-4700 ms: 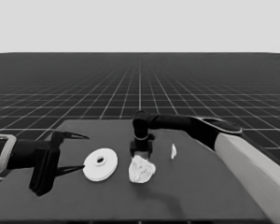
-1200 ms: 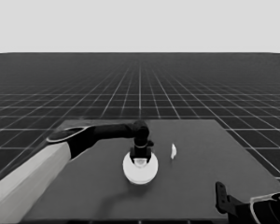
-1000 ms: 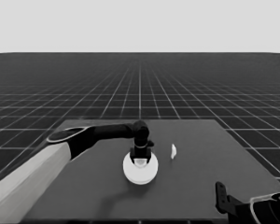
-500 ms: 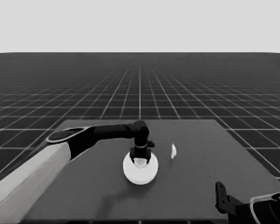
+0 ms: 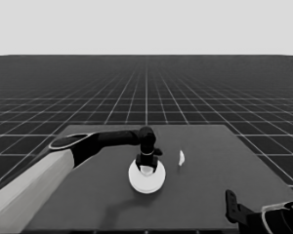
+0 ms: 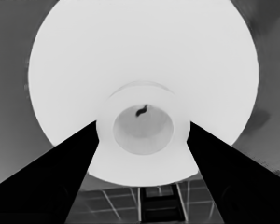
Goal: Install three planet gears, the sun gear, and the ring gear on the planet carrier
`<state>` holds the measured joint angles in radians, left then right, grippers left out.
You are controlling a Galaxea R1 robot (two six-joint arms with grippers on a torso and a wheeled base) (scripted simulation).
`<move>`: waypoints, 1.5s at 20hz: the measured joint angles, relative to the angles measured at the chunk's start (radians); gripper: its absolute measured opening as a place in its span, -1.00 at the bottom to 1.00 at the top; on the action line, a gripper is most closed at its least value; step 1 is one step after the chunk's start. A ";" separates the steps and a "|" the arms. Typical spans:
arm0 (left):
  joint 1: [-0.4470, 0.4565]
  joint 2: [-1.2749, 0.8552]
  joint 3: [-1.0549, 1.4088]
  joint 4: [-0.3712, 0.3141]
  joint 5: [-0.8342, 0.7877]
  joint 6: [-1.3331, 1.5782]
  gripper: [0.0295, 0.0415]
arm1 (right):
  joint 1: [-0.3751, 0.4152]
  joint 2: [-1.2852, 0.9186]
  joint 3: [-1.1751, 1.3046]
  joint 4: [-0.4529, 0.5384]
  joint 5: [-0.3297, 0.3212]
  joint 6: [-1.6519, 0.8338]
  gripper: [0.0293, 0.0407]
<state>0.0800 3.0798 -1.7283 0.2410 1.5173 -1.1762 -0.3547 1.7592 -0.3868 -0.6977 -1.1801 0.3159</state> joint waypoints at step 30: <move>0.007 -0.001 0.000 0.000 0.000 0.262 -0.12 | 0.000 0.000 0.000 0.000 0.000 0.000 0.61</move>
<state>0.0866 3.0790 -1.7288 0.2407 1.5173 -0.9144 -0.3547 1.7592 -0.3868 -0.6977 -1.1801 0.3159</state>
